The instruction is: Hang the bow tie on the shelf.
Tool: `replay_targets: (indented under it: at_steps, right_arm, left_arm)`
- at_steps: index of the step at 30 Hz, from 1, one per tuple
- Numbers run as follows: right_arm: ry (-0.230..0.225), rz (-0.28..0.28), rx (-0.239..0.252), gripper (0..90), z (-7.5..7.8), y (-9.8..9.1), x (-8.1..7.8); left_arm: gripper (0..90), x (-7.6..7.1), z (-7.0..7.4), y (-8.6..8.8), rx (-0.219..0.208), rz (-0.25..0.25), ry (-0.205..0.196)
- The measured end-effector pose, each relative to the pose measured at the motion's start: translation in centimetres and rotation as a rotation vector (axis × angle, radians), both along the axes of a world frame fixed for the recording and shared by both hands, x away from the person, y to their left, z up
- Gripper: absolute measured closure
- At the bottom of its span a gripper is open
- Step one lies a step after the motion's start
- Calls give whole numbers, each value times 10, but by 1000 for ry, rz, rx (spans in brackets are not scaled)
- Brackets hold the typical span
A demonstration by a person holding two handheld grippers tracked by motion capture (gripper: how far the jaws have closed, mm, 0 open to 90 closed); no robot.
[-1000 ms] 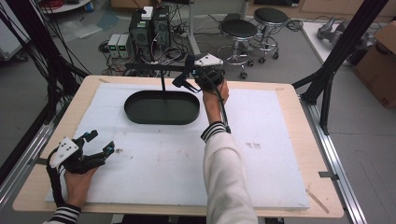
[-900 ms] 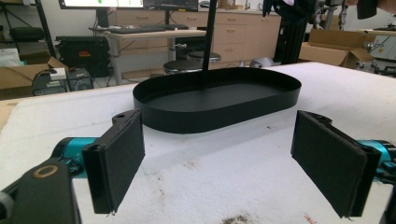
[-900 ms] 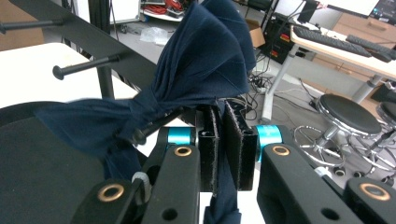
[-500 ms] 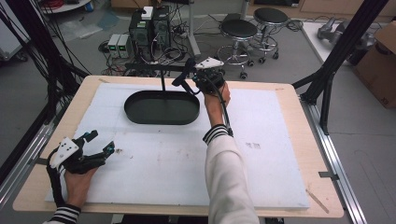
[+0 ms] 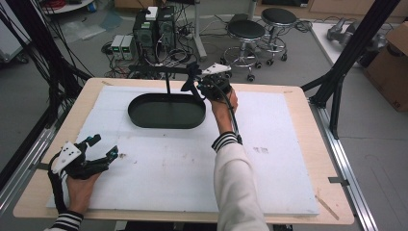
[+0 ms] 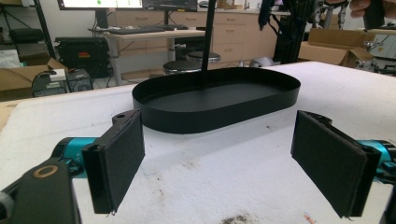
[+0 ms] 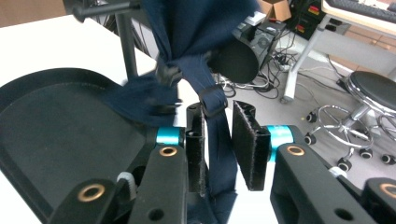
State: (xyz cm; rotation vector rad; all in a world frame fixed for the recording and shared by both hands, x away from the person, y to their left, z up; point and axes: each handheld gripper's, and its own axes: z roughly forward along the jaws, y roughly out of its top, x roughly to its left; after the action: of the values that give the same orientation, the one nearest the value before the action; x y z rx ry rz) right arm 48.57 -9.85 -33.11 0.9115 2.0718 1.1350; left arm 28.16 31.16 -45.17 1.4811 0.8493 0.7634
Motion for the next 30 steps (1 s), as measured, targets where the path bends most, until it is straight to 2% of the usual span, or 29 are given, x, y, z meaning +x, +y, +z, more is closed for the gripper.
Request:
replay_targets:
  at_steps: [2, 5, 10, 13, 18, 19, 20, 22, 25, 26, 27, 28, 29, 30]
  right_arm:
    - [21, 6, -9, 692, -6, -4, -1]
    - [48, 9, -2, 671, -7, -6, -1]
    - [43, 23, 14, 635, -3, -8, -5]
    - [57, 38, 24, 593, 0, -9, -7]
    - [85, 59, 83, 501, 11, -17, -17]
    - [79, 69, 110, 455, 16, -23, -22]
    - [79, 69, 110, 455, 16, -23, -22]
    - [85, 77, 148, 406, 22, -28, -28]
    - [109, 101, 177, 340, 31, -37, -39]
    - [106, 110, 179, 317, 33, -40, -44]
    - [68, 111, 181, 297, 35, -43, -50]
    - [11, 98, 178, 298, 35, -46, -61]
    - [-29, 87, 158, 296, 35, -50, -69]
    - [-31, 90, 148, 286, 35, -55, -76]
  left_arm:
    - [177, 0, 0, 0, -1, 0, -2]
    - [177, 0, 0, -1, -1, 1, -3]
    - [177, 0, 0, 0, 1, 0, -2]
    - [177, 0, 0, -1, -1, -1, -2]
    - [176, 0, 0, 0, 3, 1, -1]
    - [176, 0, 0, 0, 3, 2, -1]
    - [176, 0, 0, -1, 0, 2, -2]
    - [176, 0, 0, 0, 0, 1, 0]
    - [176, 0, 0, -1, 4, 2, -2]
    - [176, 0, 0, -1, 1, 0, -3]
    - [176, 0, 0, -1, 1, 2, -3]
    - [176, 0, 0, -1, 5, 1, -3]
    - [176, 0, 0, -1, 3, 0, -2]
    - [176, 0, 0, -1, 2, 1, -1]
